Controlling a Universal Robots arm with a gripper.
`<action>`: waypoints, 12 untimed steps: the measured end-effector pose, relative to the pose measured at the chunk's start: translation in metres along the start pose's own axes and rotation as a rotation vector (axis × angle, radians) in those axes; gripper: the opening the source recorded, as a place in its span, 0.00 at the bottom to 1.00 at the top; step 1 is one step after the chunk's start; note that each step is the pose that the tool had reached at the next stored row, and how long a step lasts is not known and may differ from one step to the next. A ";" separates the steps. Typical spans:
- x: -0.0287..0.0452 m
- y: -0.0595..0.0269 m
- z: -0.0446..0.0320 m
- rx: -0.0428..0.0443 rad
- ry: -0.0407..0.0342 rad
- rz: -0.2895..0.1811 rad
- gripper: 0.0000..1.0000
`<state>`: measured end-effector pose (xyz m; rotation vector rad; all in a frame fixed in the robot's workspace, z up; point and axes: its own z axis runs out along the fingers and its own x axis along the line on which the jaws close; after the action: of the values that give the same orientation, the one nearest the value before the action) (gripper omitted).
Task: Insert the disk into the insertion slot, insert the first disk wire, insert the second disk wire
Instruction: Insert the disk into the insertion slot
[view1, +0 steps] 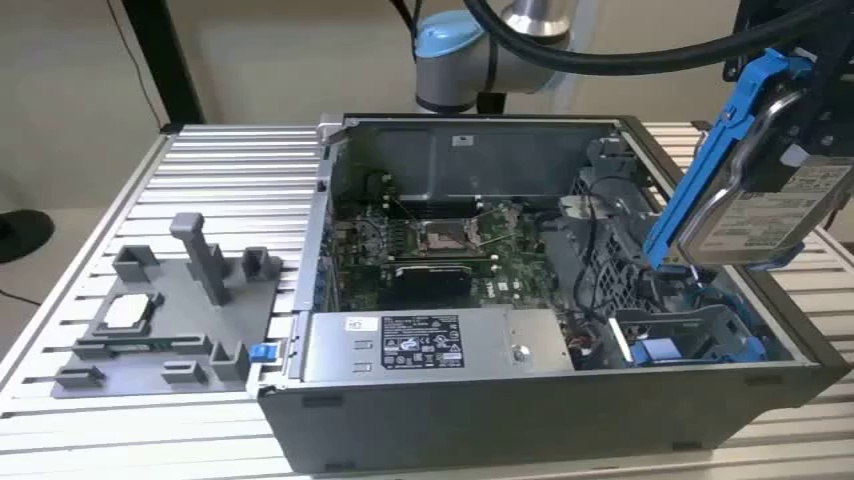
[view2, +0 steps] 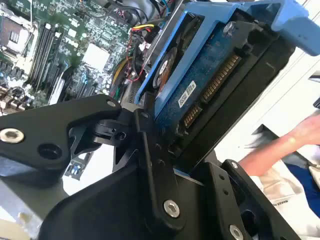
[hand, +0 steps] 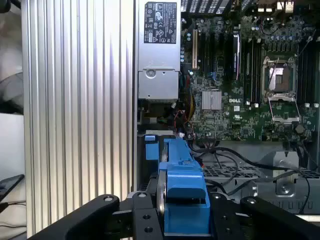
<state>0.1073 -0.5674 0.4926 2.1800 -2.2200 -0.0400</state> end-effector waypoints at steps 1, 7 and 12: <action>0.0000 0.0000 0.0000 0.0000 0.0000 0.000 0.00; 0.0000 0.0000 0.0000 0.0000 0.0000 0.000 0.00; 0.0000 -0.0001 0.0015 0.0000 0.0000 0.000 0.00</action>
<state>0.1073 -0.5674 0.4911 2.1800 -2.2200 -0.0400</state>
